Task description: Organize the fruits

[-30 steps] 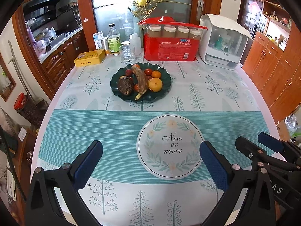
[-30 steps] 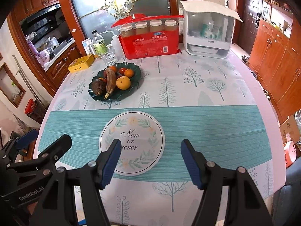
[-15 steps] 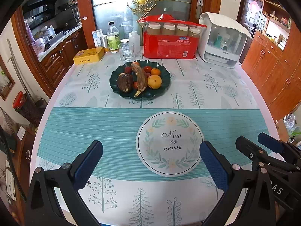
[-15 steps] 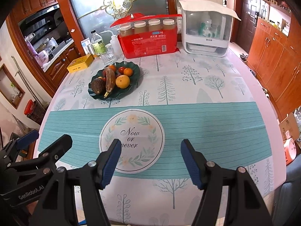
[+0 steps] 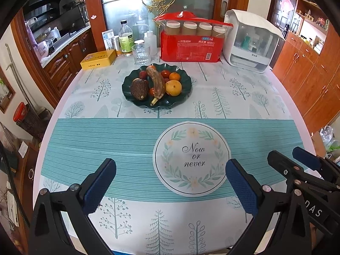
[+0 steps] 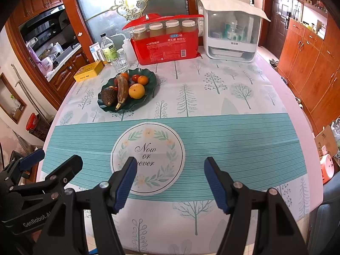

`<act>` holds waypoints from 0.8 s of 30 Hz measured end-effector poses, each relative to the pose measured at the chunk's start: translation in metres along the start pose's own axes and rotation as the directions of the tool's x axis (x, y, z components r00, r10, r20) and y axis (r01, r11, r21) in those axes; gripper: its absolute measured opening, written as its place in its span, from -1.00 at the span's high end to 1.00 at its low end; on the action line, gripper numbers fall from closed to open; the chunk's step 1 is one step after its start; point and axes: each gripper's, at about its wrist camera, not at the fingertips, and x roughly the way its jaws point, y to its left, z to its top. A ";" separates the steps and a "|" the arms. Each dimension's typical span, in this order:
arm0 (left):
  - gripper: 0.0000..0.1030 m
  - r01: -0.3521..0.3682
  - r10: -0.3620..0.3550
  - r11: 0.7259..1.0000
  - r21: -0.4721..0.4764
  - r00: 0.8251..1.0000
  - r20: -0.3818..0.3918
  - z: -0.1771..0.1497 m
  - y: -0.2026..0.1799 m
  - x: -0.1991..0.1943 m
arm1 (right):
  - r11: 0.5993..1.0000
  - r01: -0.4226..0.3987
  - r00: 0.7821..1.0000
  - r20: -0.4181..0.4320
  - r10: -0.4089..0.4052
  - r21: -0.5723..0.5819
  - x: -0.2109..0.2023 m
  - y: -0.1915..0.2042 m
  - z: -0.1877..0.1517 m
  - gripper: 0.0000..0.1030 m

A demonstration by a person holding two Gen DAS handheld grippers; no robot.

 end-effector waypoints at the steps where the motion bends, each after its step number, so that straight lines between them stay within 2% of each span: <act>1: -0.99 0.001 -0.001 1.000 0.001 1.000 -0.002 0.001 0.000 0.000 | 1.000 0.000 1.000 -0.001 0.000 0.000 0.000 0.000 0.000 -0.28; 24: -0.99 0.019 -0.018 1.000 0.001 0.999 -0.032 0.003 0.002 0.009 | 1.000 0.002 1.000 -0.011 -0.002 0.008 0.006 -0.002 0.000 -0.28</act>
